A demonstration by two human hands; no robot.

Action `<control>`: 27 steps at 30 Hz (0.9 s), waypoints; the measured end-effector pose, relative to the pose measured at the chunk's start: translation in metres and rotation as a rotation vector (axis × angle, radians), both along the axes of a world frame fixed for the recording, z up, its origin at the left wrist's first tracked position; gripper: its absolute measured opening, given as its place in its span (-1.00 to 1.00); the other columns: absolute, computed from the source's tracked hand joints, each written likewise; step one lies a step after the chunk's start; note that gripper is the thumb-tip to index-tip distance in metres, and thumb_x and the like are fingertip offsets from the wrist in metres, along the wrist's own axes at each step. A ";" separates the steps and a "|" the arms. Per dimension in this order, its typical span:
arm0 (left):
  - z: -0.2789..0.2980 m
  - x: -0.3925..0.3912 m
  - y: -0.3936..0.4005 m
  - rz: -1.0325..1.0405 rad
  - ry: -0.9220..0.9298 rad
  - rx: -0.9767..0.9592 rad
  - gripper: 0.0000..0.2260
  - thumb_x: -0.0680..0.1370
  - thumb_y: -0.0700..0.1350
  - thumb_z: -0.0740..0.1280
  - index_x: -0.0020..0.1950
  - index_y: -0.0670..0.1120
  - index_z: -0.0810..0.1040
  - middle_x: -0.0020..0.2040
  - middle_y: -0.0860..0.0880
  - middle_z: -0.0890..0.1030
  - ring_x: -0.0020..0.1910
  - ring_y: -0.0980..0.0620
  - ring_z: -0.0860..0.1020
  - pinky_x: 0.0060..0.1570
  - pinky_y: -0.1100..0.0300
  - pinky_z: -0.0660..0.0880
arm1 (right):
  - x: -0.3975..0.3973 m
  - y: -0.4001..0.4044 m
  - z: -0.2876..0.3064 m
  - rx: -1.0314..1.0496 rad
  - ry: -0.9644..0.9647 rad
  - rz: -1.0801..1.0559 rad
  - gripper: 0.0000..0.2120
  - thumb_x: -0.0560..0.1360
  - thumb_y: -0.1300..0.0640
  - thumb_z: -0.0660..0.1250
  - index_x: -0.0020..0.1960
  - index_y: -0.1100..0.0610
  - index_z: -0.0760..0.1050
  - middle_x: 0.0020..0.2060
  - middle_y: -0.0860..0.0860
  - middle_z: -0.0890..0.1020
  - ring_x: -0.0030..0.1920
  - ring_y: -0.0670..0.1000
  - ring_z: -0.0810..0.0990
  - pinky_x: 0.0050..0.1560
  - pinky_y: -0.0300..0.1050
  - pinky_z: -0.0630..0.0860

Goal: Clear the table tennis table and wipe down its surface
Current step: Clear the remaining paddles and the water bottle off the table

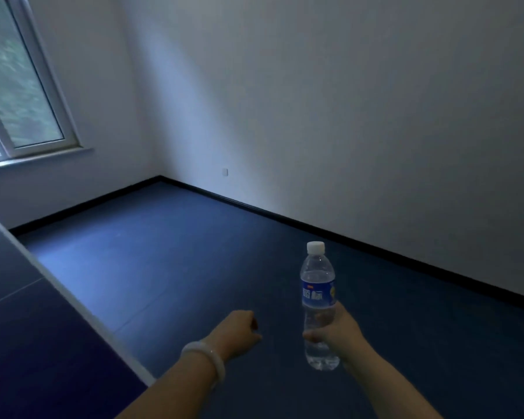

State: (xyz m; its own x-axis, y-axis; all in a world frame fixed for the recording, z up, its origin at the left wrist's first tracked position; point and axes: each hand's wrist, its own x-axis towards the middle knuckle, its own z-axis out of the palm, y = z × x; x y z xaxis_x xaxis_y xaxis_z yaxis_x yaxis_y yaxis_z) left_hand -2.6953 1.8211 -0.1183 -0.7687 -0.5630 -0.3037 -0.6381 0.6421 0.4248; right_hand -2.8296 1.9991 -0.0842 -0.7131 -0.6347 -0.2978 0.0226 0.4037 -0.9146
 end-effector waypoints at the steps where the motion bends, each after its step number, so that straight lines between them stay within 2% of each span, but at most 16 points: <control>1: -0.003 -0.017 -0.025 0.012 0.002 0.002 -0.74 0.52 -0.04 0.36 0.15 -0.14 0.54 0.10 -0.06 0.58 0.11 -0.02 0.54 0.01 0.23 0.42 | -0.017 -0.027 -0.003 0.008 0.012 0.017 -0.49 0.32 0.38 0.53 0.17 0.15 0.42 -0.02 0.09 0.61 -0.03 0.01 0.61 -0.19 -0.20 0.49; 8: -0.010 -0.114 -0.215 0.141 0.051 0.022 -0.74 0.52 -0.03 0.36 0.14 -0.14 0.55 0.16 -0.09 0.59 0.14 -0.02 0.53 0.04 0.23 0.39 | -0.125 -0.224 0.000 0.085 0.031 0.110 -0.51 0.31 0.36 0.55 0.13 0.13 0.41 -0.03 0.07 0.60 -0.06 -0.03 0.58 -0.26 -0.26 0.44; 11: -0.001 -0.137 -0.285 0.215 0.075 0.030 -0.76 0.51 -0.05 0.36 0.12 -0.14 0.55 0.14 -0.12 0.60 0.12 -0.05 0.54 0.03 0.20 0.40 | -0.163 -0.301 0.004 0.096 0.031 0.166 -0.54 0.32 0.38 0.52 0.11 0.14 0.42 -0.05 0.10 0.61 -0.08 -0.01 0.60 -0.27 -0.23 0.44; 15: 0.004 -0.155 -0.367 0.291 0.054 0.017 -0.72 0.53 -0.04 0.35 0.19 -0.13 0.54 0.20 -0.12 0.57 0.18 -0.05 0.51 0.08 0.20 0.39 | -0.192 -0.403 0.003 0.102 -0.008 0.240 -0.54 0.31 0.41 0.52 0.08 0.11 0.42 -0.06 0.12 0.61 -0.11 0.00 0.60 -0.28 -0.21 0.46; 17: 0.002 -0.163 -0.411 0.338 0.046 0.025 -0.71 0.54 -0.04 0.35 0.21 -0.14 0.53 0.22 -0.12 0.56 0.20 -0.05 0.51 0.10 0.21 0.39 | -0.207 -0.461 -0.001 0.090 -0.024 0.306 -0.57 0.32 0.43 0.51 0.08 0.16 0.44 -0.04 0.19 0.61 -0.09 0.04 0.60 -0.23 -0.16 0.49; 20: -0.001 -0.174 -0.479 0.413 0.030 0.028 -0.70 0.53 -0.04 0.36 0.22 -0.14 0.53 0.23 -0.13 0.55 0.21 -0.05 0.51 0.13 0.21 0.41 | -0.227 -0.552 -0.006 0.079 -0.032 0.391 -0.52 0.30 0.45 0.50 0.13 0.19 0.45 -0.01 0.17 0.63 -0.01 0.11 0.62 -0.15 -0.12 0.54; 22: -0.002 -0.182 -0.526 0.470 0.028 0.022 -0.70 0.54 -0.05 0.36 0.22 -0.14 0.53 0.24 -0.12 0.55 0.22 -0.04 0.50 0.14 0.22 0.40 | -0.242 -0.613 -0.010 0.055 -0.021 0.459 -0.55 0.31 0.44 0.49 0.13 0.24 0.45 -0.03 0.19 0.63 -0.02 0.13 0.62 -0.13 -0.12 0.55; 27: 0.007 -0.189 -0.637 0.649 0.027 0.036 -0.70 0.55 -0.03 0.34 0.23 -0.12 0.53 0.24 -0.10 0.55 0.22 -0.02 0.50 0.13 0.25 0.37 | -0.271 -0.762 -0.012 0.068 0.001 0.616 -0.61 0.34 0.46 0.47 0.10 0.35 0.43 -0.17 0.19 0.58 -0.29 -0.02 0.54 -0.47 -0.36 0.42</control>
